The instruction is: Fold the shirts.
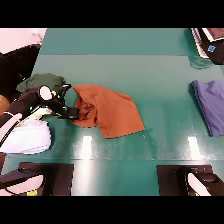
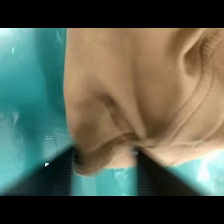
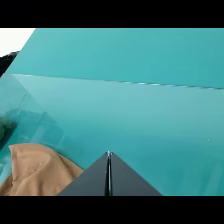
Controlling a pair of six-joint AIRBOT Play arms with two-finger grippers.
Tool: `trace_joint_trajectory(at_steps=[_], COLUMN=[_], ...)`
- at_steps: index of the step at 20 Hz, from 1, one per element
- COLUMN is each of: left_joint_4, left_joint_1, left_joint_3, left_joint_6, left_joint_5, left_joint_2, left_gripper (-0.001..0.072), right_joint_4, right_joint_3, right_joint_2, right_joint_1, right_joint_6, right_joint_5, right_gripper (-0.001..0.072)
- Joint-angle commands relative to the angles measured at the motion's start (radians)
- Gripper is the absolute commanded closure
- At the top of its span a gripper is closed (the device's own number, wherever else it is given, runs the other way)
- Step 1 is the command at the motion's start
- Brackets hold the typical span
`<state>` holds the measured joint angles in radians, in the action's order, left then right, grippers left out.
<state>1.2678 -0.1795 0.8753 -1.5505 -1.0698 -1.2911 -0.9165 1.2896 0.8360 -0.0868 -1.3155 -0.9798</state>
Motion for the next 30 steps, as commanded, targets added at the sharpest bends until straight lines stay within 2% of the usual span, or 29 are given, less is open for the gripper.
trace_joint_trajectory(at_steps=[1, 3, 5, 8, 9, 10, 11, 13, 16, 18, 22, 23, 26, 28, 30], left_joint_4=[-0.023, 0.006, 0.067, 0.143, 0.143, 0.142, 0.139, 0.140, 0.139, 0.139, 0.139, 0.139, 0.140, 0.166, 0.227], left_joint_1=[0.002, 0.002, 0.002, 0.002, 0.002, 0.002, 0.002, 0.002, 0.002, 0.002, 0.002, 0.002, 0.002, 0.002, 0.015], left_joint_3=[-0.023, 0.000, 0.065, 0.174, 0.192, 0.199, 0.198, 0.196, 0.196, 0.196, 0.196, 0.196, 0.197, 0.200, 0.253], left_joint_6=[0.006, 0.006, 0.006, 0.006, 0.006, 0.006, 0.006, 0.006, 0.005, 0.005, 0.005, 0.005, -0.016, -0.027, -0.056], left_joint_5=[0.036, 0.039, 0.037, 0.057, 0.072, 0.089, 0.093, 0.096, 0.123, 0.129, 0.130, 0.131, 0.131, 0.155, 0.162], left_joint_2=[0.001, 0.001, 0.002, 0.001, 0.001, 0.001, 0.001, 0.001, 0.001, 0.001, 0.001, 0.001, 0.001, 0.026, 0.076], left_gripper=[0.0678, 0.0679, 0.0680, 0.0680, 0.0679, 0.0679, 0.0679, 0.0679, 0.0679, 0.0679, 0.0679, 0.0679, 0.0679, 0.0679, 0.0680], right_joint_4=[0.000, -0.016, -0.030, -0.029, -0.025, -0.017, -0.010, 0.047, 0.124, 0.168, 0.162, 0.161, 0.148, 0.052, -0.130], right_joint_3=[0.000, -0.001, -0.038, -0.234, -0.323, -0.402, -0.479, -0.584, -0.621, -0.588, -0.481, -0.456, -0.386, -0.323, -0.234], right_joint_2=[-0.001, 0.006, 0.036, 0.076, 0.101, 0.135, 0.179, 0.268, 0.402, 0.488, 0.629, 0.654, 0.686, 0.652, 0.570], right_joint_1=[-0.001, 0.010, 0.046, 0.089, 0.088, 0.071, 0.037, -0.069, -0.243, -0.330, -0.433, -0.446, -0.450, -0.415, -0.343], right_joint_6=[-0.001, -0.002, -0.047, -0.064, -0.064, -0.064, -0.064, -0.063, -0.056, -0.056, -0.056, -0.056, -0.056, -0.070, -0.156], right_joint_5=[-0.022, -0.101, -0.259, -0.400, -0.404, -0.394, -0.369, -0.269, -0.093, -0.053, -0.050, -0.050, -0.045, -0.045, -0.085], right_gripper=[0.0697, 0.0697, 0.0696, 0.0689, 0.0534, 0.0319, 0.0281, 0.0283, 0.0284, 0.0284, 0.0287, 0.0353, 0.0697, 0.0698, 0.0698])
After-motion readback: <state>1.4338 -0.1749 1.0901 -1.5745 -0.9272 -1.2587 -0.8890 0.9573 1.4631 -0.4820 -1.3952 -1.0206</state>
